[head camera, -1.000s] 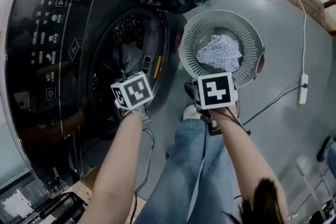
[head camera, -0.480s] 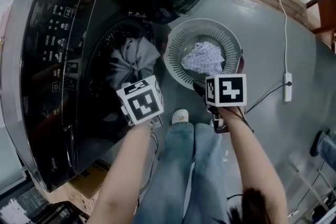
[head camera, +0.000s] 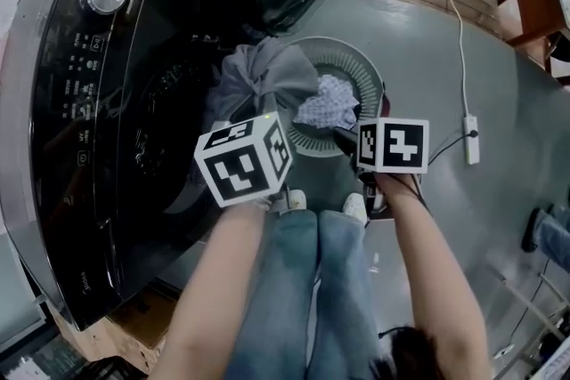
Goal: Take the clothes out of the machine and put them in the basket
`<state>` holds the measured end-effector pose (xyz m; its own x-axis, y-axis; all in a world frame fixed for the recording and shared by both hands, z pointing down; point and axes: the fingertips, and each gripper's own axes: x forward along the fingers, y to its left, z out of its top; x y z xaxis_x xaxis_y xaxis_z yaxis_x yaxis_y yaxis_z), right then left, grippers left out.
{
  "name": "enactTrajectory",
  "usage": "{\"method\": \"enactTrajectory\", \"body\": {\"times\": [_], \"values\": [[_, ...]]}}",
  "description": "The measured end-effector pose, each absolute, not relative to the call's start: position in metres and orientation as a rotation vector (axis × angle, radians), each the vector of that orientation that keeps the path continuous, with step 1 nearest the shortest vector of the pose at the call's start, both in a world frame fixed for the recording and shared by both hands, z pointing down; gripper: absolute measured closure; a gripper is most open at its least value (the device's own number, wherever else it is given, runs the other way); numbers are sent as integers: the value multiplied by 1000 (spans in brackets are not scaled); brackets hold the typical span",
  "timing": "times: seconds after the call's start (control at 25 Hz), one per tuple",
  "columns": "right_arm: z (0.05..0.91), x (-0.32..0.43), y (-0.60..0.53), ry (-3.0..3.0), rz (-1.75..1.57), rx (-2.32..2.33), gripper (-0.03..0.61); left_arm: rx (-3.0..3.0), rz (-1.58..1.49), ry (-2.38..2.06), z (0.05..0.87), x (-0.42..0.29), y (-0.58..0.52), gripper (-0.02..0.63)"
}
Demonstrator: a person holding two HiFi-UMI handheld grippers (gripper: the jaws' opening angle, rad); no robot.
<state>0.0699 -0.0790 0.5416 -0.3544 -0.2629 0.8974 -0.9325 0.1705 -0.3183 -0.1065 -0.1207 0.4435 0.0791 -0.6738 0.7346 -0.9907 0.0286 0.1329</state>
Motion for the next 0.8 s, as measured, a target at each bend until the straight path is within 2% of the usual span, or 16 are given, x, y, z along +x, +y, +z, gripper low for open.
{"method": "enactTrajectory", "body": {"times": [0.32, 0.48, 0.6, 0.8], "values": [[527, 112, -83, -1728, 1214, 1222, 83, 1775, 401, -1523, 418, -59, -138, 569], [521, 121, -81, -1723, 1213, 1239, 83, 1809, 244, -1527, 376, -50, -148, 569], [517, 125, -81, -1726, 1222, 1251, 83, 1866, 297, -1550, 354, -44, -158, 569], [514, 127, -84, -1743, 1221, 1258, 83, 1872, 437, -1471, 386, -28, -159, 569]]}}
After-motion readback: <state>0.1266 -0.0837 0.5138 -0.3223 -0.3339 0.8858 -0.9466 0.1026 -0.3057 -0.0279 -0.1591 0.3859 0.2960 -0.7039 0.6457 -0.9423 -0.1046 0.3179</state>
